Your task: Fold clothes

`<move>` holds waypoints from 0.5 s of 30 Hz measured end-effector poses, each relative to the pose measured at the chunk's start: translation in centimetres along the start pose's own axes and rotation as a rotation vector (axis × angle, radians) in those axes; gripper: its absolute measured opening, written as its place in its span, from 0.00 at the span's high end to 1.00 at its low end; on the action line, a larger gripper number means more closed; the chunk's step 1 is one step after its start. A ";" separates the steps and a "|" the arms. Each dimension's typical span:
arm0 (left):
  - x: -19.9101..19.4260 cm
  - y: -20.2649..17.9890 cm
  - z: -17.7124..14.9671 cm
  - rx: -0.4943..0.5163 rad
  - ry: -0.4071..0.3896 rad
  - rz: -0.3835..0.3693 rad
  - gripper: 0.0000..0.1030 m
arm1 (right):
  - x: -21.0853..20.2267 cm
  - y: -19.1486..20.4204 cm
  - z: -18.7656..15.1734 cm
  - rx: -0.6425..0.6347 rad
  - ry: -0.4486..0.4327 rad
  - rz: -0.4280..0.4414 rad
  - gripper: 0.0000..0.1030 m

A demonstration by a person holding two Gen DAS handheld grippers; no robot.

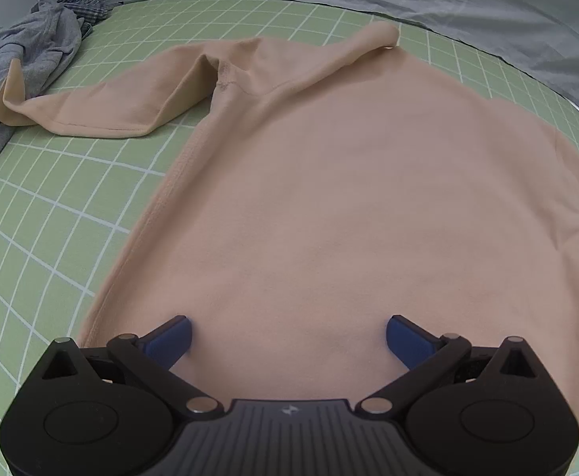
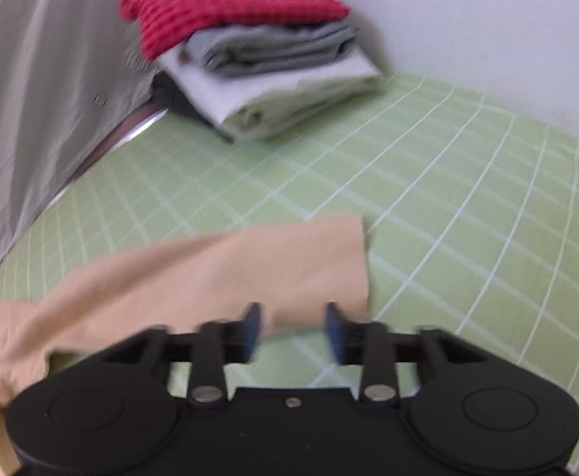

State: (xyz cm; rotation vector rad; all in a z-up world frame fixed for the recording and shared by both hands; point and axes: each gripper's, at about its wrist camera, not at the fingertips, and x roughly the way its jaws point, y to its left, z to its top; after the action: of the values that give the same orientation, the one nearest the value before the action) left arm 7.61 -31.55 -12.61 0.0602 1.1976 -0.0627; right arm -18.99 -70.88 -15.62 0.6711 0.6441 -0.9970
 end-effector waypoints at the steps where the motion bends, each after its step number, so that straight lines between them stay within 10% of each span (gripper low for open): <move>1: 0.0 0.0 0.0 -0.001 -0.001 0.000 0.00 | 0.4 -0.2 0.3 0.005 -0.006 -0.014 0.47; 7: 0.0 -0.2 -0.1 -0.010 -0.008 0.004 0.00 | 2.9 -1.3 1.6 -0.030 0.004 -0.040 0.37; 11: 0.0 -0.2 -0.1 -0.015 -0.009 0.006 0.00 | 3.3 -0.4 1.7 -0.174 0.022 -0.015 0.94; 15: 0.0 -0.1 -0.2 -0.013 -0.009 0.004 0.00 | 1.7 -1.1 1.0 -0.226 0.021 -0.045 0.96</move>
State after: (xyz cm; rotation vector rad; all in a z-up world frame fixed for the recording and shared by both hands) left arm 7.40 -31.65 -12.67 0.0513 1.1884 -0.0516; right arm -19.10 -72.93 -16.47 0.4701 0.7799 -0.9423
